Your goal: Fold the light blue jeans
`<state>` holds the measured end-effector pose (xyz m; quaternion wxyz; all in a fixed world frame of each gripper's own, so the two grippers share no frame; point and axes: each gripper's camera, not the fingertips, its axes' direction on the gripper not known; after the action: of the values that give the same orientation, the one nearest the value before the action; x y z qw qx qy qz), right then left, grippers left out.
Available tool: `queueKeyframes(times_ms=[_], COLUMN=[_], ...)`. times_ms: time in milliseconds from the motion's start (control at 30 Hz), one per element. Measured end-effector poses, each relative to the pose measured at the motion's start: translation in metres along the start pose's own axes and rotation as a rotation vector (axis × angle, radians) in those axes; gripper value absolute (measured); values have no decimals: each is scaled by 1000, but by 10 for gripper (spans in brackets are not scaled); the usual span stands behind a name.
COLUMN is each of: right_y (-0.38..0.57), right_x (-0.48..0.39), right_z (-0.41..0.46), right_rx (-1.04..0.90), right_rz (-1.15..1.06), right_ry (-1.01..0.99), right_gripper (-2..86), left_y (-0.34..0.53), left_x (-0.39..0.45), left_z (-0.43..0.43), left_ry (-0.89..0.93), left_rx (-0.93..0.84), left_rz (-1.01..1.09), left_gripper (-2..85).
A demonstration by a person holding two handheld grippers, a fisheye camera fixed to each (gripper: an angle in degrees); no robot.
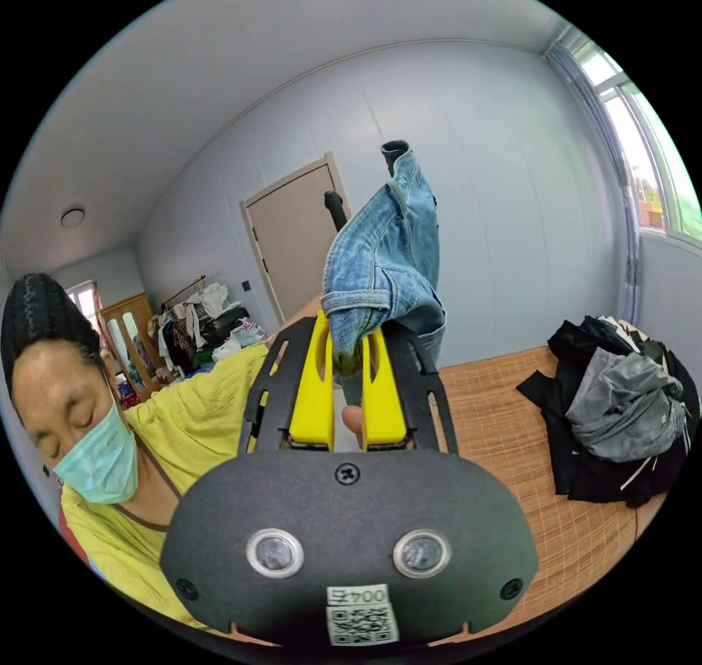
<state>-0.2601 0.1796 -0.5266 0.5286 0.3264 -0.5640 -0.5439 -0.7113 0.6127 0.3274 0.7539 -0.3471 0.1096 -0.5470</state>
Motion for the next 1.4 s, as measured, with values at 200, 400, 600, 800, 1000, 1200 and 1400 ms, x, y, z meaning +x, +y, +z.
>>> queueKeyframes(times_ms=[200,400,600,800,1000,1200,1400], right_y=[92,236,404,553,635,625,574], right_x=[53,112,115,85,90,89,58], right_z=[-80,-210,-324,-380,-390,-388,-373], right_rx=[73,302,503,630,812,863,702], right_rz=[124,400,686,1028,1230,1301,1302], right_ry=[122,269,480,733,717,757,1193], right_gripper=[49,48,48,52,66,151,169], left_y=[43,144,282,414,465,409,364], left_x=[143,354,567,732,785,753,627], left_z=[160,319,414,432,439,463,462], left_ry=[192,396,673,893,1088,1095,977], left_rx=[-161,-407,-650,-961,-1183,-1174,-1166], left_rz=[83,170,213,347,366,355,397], left_gripper=[9,8,6,5,19,109,127])
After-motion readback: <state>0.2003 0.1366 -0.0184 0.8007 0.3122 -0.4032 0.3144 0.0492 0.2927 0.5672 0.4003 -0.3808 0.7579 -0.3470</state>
